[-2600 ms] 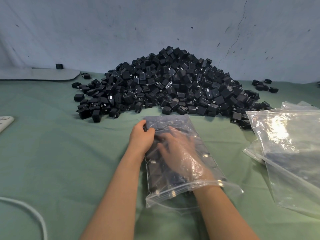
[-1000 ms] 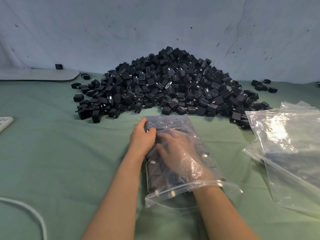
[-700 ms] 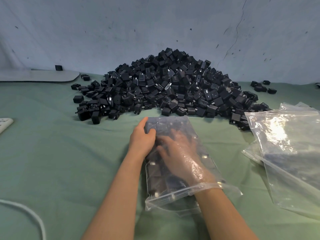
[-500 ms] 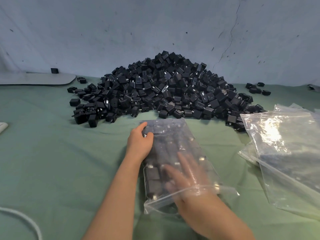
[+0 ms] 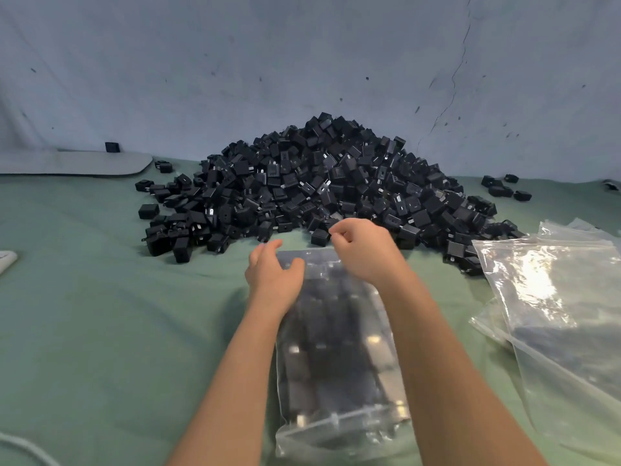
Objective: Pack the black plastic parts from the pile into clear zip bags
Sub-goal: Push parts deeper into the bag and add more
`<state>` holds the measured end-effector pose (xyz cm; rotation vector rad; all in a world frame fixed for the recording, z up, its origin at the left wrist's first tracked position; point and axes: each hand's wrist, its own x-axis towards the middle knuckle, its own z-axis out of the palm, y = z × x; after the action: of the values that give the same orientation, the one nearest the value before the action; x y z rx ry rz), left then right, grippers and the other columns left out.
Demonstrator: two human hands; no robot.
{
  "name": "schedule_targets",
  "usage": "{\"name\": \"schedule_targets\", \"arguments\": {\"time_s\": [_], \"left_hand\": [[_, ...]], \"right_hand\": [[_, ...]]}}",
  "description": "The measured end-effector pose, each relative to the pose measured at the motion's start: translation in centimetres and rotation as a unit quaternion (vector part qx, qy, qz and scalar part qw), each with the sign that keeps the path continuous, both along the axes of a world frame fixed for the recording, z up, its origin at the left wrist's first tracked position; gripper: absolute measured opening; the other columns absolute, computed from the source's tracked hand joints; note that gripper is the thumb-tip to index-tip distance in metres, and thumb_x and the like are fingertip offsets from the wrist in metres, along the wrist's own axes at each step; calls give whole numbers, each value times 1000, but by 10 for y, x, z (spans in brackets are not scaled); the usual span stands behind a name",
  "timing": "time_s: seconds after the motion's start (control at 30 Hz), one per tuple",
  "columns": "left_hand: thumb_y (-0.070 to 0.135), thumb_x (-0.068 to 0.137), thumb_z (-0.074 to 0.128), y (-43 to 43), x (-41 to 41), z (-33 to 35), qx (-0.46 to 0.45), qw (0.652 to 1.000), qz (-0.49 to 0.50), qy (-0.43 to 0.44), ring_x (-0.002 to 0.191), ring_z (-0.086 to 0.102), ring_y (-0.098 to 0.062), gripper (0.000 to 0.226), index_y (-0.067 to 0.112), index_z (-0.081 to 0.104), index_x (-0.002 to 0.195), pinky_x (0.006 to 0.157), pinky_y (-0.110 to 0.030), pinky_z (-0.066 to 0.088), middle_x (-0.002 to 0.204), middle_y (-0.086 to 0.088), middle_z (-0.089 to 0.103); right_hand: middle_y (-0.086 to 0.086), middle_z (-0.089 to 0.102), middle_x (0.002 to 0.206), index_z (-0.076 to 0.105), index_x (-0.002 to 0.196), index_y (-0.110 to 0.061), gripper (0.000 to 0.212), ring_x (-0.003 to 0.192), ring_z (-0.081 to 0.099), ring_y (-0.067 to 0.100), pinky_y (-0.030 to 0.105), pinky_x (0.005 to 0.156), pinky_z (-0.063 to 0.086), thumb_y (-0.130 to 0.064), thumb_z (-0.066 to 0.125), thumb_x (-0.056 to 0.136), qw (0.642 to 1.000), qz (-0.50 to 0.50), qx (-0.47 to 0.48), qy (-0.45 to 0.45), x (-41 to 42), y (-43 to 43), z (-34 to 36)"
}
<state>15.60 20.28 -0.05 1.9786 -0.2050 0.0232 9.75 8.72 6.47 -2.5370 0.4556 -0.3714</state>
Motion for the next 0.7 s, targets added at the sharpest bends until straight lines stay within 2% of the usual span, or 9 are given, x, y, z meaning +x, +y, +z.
{"name": "schedule_targets", "arguments": {"time_s": [0.13,0.27,0.37,0.47,0.53,0.57,0.6,0.63,0.7], "left_hand": [[13,89,51,-8,29,20,-53,998,8,13,126,44,-26,44,12,49,133,108,-39,36,141,-9,41],[14,92,49,-15,51,24,-65,998,10,21,125,44,-20,40,15,49,132,103,-29,36,140,-5,43],[14,92,48,-18,60,22,-76,997,-1,27,126,44,-19,41,15,49,132,107,-32,35,140,-5,44],[14,92,48,-15,61,22,-99,995,-2,29,122,47,-18,40,15,49,132,105,-32,37,135,-5,48],[17,93,49,-11,56,26,-129,991,2,33,111,54,-18,35,15,51,128,98,-32,41,123,-5,56],[20,94,49,-9,52,29,-153,987,-3,42,103,59,-18,31,15,54,125,94,-33,45,114,-5,61],[24,96,48,-8,46,33,-180,982,-17,56,94,63,-17,27,15,57,120,88,-34,49,104,-4,64],[28,97,48,-6,39,38,-202,976,-40,76,87,66,-16,23,16,60,113,82,-33,53,97,-4,66],[35,97,48,0,21,47,-220,966,-88,101,79,70,-16,24,16,62,101,70,-30,58,90,-6,70]], "right_hand": [[9,55,134,56,129,-29,35,124,48,33,43,105,39,-34,40,98,992,-1,-21,125,77,-16,-23],[9,44,145,45,140,-27,50,133,38,34,52,110,28,-51,31,98,968,-18,-56,243,121,-16,-44],[10,45,143,47,138,-25,52,131,39,34,50,108,30,-53,31,97,969,-45,-49,237,136,-18,-50],[11,53,134,54,131,-18,41,124,47,32,46,105,37,-38,39,97,981,-30,-14,191,132,-21,-36],[6,62,117,58,121,-21,31,107,58,26,34,91,47,-24,41,95,990,8,29,138,115,-21,-14],[0,64,103,59,115,-25,28,89,62,19,26,74,49,-21,42,94,993,30,48,107,102,-20,-3],[-5,62,88,59,108,-31,25,70,59,12,21,58,44,-20,42,93,994,49,57,78,87,-17,8],[-8,59,79,58,106,-35,26,58,52,8,19,49,38,-19,43,93,995,69,58,53,70,-13,18],[-10,59,85,59,112,-41,34,62,51,6,20,52,37,-18,44,92,992,116,34,32,34,0,23]]}}
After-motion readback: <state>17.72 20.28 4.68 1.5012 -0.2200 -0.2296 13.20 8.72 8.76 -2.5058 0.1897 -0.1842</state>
